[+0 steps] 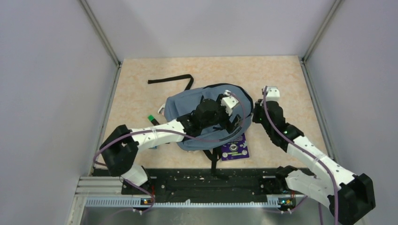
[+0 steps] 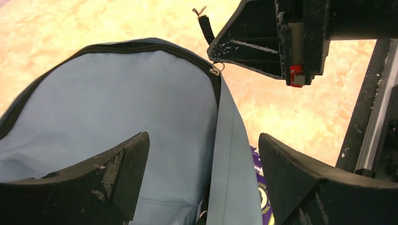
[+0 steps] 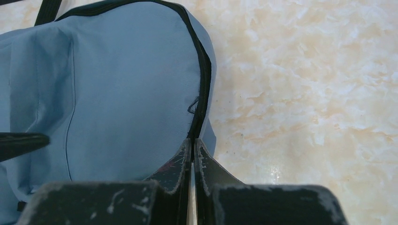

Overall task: Pack the student bag
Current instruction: Unzip the student bag at the center of the board.

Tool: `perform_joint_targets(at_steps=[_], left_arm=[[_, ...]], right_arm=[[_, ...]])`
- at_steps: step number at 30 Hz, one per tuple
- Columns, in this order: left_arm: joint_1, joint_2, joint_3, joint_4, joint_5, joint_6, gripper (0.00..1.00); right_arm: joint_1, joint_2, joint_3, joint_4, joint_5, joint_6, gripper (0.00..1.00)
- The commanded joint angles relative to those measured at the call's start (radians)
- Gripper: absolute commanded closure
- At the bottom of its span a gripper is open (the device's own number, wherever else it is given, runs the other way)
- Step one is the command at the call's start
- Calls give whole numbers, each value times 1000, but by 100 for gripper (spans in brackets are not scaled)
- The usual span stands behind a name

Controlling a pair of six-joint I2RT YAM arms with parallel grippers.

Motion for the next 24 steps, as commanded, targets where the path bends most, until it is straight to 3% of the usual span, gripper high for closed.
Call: perform_joint_targets(at_steps=[1, 22, 24], left_arm=[[-28, 63, -24, 191, 52, -77, 10], [-59, 286, 7, 456, -125, -143, 11], [-78, 307, 11, 465, -145, -126, 15]], right_arm=[[-12, -48, 34, 20, 27, -32, 100], [-11, -59, -10, 32, 50, -34, 100], [-12, -62, -15, 39, 50, -36, 100]])
